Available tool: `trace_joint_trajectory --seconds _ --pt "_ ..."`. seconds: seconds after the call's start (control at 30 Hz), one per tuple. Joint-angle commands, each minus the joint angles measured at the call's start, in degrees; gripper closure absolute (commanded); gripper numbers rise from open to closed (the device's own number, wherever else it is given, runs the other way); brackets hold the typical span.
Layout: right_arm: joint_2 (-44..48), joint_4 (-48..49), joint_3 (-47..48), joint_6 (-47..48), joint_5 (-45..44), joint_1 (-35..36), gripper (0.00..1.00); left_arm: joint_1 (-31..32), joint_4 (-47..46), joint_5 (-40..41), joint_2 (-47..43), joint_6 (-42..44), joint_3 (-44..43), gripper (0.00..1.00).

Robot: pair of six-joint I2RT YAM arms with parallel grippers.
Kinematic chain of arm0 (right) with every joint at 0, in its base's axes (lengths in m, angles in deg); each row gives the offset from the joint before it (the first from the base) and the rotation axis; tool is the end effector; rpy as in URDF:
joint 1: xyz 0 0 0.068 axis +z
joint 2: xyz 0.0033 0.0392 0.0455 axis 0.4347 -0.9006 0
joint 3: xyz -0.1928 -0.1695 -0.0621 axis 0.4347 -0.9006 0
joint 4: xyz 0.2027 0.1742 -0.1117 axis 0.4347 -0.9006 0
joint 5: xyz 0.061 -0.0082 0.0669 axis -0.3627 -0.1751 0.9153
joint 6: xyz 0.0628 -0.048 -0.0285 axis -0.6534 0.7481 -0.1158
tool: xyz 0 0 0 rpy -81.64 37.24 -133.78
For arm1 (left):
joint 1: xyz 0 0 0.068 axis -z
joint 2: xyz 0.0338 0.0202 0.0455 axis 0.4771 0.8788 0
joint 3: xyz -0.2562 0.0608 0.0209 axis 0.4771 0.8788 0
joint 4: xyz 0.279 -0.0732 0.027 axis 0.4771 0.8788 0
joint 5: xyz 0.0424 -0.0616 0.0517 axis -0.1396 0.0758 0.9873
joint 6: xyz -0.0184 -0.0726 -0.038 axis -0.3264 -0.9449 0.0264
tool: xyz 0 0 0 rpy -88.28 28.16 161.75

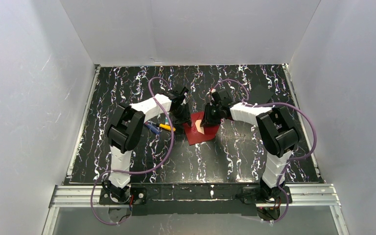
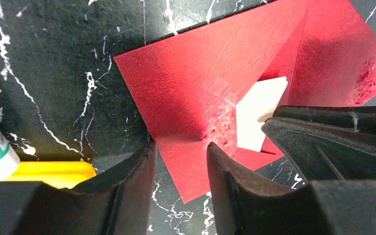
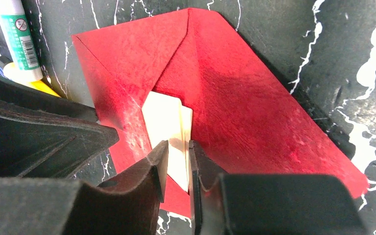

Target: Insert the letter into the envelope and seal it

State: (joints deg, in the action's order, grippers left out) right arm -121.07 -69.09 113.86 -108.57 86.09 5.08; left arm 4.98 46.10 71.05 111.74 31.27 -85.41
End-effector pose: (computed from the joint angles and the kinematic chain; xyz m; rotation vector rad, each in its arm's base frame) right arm 0.3569 0.2320 0.0985 -0.0444 2.6122 0.7180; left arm 0.3792 -0.2652 0.1108 -0.0946 2.8043 -0.5817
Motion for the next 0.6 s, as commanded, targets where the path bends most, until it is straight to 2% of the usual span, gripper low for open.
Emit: trace_joint_trajectory --seconds 0.0,0.17,0.4,0.47,0.57 --pt "-1.84 2.82 0.87 -0.95 2.45 0.09 0.72 0.36 1.80 -2.72 2.43 1.14 -0.51 0.61" --pt "-2.26 7.48 -0.42 -2.95 5.75 0.09 0.75 0.36 1.71 -3.98 2.97 2.52 -1.29 0.63" --pt "-1.65 7.78 -0.36 -3.65 5.53 0.09 0.76 0.13 2.61 -3.71 3.25 2.89 -2.37 0.63" --pt "0.42 7.01 -0.75 -3.89 4.42 -0.04 0.74 -0.18 2.55 -3.88 2.73 2.47 -2.18 0.63" --pt "4.10 4.52 -0.74 -3.63 1.72 -0.54 0.63 -0.72 2.45 -4.06 1.35 2.31 -1.95 0.63"
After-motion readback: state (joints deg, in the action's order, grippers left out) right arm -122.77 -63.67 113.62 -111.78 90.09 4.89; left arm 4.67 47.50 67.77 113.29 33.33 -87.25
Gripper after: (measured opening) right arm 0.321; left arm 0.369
